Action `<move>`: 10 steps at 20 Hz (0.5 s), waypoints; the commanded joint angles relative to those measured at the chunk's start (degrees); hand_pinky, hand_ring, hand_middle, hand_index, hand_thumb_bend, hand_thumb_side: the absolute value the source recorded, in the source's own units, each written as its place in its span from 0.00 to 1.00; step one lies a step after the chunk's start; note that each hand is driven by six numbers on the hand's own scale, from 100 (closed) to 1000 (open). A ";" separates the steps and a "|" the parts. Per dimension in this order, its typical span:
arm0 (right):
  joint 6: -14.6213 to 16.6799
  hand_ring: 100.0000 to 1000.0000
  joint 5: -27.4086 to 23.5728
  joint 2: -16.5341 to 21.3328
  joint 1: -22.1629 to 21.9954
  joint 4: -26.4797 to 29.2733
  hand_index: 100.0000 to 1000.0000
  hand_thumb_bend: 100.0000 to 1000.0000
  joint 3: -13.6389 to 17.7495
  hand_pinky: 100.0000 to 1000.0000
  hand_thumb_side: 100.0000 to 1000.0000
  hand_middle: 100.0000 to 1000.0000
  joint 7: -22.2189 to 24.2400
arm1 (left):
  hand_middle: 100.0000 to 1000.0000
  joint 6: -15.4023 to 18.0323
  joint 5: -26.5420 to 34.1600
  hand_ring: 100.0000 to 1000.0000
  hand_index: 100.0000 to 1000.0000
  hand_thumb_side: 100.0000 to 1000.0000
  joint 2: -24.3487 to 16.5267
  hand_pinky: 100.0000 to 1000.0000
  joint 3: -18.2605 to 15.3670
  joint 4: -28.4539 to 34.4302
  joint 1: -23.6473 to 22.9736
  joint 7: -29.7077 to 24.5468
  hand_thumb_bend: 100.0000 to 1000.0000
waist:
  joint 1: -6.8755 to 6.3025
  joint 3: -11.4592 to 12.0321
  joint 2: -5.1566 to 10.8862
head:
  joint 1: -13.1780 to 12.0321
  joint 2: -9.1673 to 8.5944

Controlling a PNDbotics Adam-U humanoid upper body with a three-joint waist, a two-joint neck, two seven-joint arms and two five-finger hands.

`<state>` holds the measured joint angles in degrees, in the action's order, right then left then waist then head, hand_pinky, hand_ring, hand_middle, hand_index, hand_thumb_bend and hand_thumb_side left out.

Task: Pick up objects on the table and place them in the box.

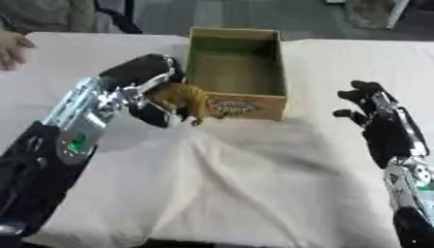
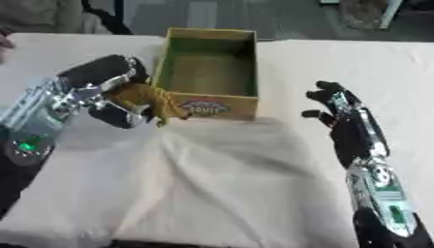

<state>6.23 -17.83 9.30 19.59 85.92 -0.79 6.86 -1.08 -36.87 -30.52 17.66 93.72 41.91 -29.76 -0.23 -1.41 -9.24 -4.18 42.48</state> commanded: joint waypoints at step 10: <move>-0.42 0.81 -0.11 0.23 1.34 0.71 0.73 0.00 -1.23 0.55 0.57 0.55 1.08 | 0.08 -2.97 -6.62 0.13 0.24 0.02 5.25 0.30 -3.90 -22.01 13.42 16.92 0.00 | 0.35 -2.34 -0.03 | -2.56 -2.40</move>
<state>5.79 -17.83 9.28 20.00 85.90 -1.87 7.65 -4.12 -42.15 -25.86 14.91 74.07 53.68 -15.39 0.10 -3.86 -10.07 -6.29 40.83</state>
